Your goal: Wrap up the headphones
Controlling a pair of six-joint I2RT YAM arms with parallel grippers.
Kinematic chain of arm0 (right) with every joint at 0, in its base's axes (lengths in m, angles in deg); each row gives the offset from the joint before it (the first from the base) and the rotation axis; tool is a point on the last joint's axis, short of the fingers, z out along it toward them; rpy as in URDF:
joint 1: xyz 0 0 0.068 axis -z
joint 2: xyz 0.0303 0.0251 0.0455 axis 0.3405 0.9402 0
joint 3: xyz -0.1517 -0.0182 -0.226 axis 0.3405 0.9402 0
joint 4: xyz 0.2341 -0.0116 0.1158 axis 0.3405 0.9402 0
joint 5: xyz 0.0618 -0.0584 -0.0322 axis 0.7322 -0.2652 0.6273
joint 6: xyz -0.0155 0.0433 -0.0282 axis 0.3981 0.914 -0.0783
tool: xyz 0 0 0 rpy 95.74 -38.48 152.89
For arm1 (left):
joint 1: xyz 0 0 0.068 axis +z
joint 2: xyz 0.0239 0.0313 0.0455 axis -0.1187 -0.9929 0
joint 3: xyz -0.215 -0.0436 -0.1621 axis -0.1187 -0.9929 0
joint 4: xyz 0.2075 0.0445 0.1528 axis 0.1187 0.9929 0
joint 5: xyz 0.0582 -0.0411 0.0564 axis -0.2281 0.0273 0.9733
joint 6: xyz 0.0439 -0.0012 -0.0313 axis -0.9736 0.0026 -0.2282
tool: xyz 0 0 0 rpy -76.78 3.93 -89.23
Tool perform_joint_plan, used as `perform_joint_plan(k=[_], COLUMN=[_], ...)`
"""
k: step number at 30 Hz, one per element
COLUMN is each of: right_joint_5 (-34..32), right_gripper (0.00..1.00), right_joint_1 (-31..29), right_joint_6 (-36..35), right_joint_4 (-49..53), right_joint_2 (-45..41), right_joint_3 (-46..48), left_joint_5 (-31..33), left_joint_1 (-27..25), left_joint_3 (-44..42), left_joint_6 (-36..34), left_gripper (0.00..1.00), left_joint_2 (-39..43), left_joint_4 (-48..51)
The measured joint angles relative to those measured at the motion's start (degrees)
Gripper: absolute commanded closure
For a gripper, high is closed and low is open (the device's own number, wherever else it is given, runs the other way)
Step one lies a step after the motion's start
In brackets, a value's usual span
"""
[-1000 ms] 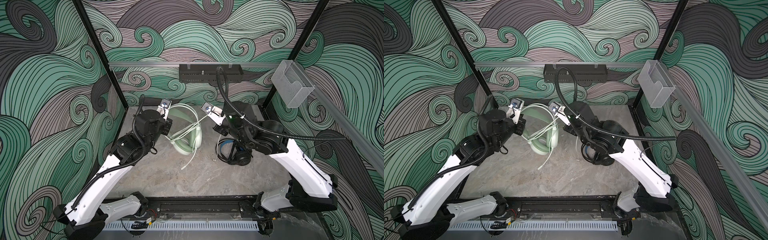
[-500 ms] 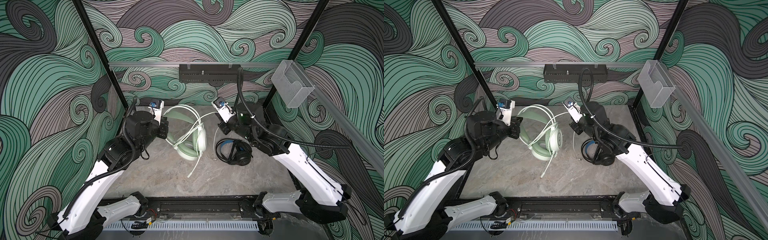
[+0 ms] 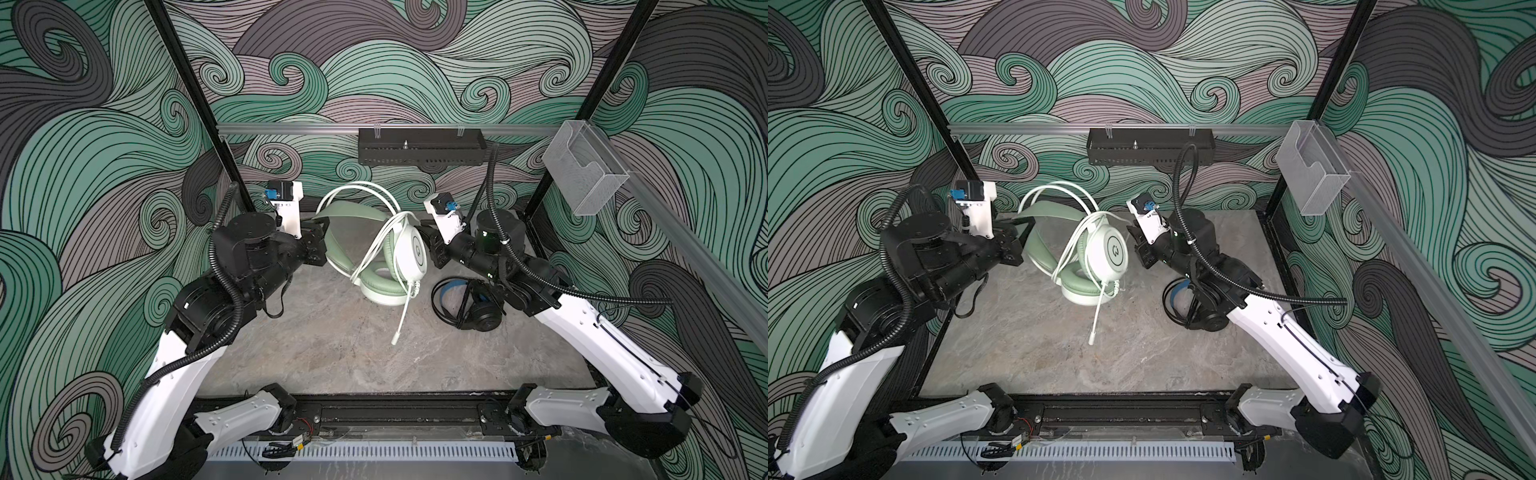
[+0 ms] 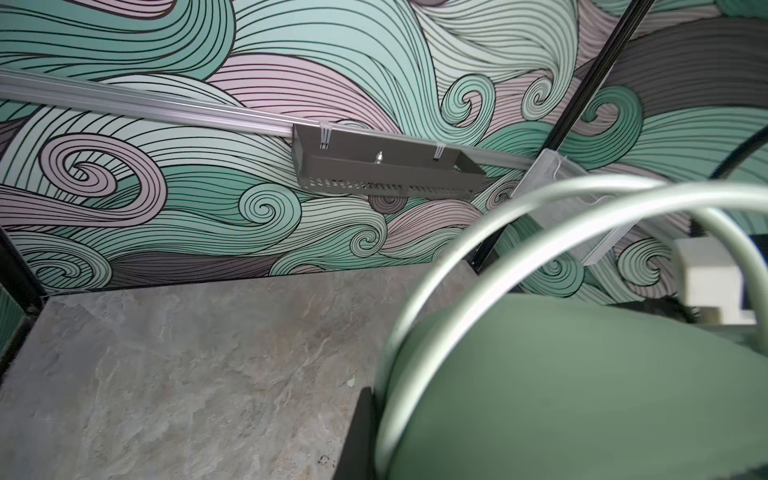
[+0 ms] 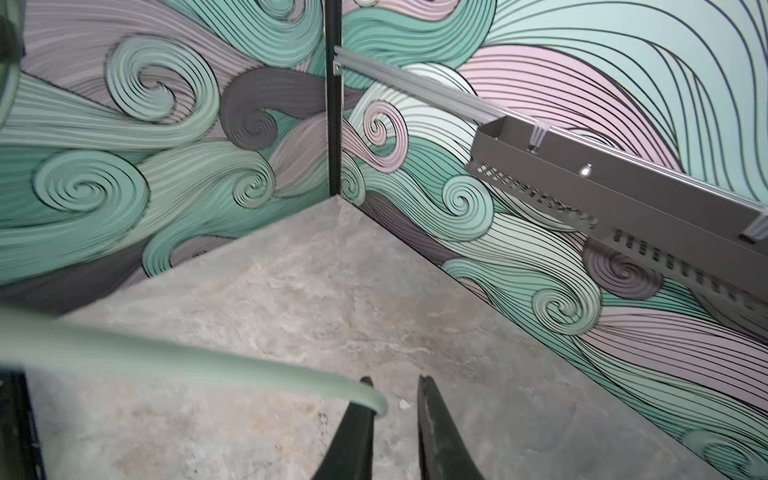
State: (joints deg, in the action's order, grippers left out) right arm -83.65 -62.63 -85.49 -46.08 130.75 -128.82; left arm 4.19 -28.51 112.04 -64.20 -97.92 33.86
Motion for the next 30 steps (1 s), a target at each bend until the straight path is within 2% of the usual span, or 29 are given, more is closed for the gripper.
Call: perform_joint_plan(k=[10, 17, 30], right_joint_5=[10.5, 13.7, 17.5], right_gripper=[0.7, 0.72, 0.78], right_joint_1=[0.2, 0.3, 0.3], right_joint_6=[7.9, 14.5, 18.4], right_joint_4=[-12.9, -18.4, -22.6], right_joint_2=[-0.7, -1.9, -0.9], right_joint_3=[5.9, 14.3, 20.5], left_joint_5=[-4.3, -5.1, -6.3], left_joint_1=[0.0, 0.2, 0.8], left_joint_3=[0.3, 0.2, -0.1], left_joint_6=[10.1, 15.5, 21.2], left_gripper=[1.0, 1.0, 1.0], left_joint_2=[-0.6, -0.7, -1.7], left_joint_4=[-2.7, -6.0, -10.0])
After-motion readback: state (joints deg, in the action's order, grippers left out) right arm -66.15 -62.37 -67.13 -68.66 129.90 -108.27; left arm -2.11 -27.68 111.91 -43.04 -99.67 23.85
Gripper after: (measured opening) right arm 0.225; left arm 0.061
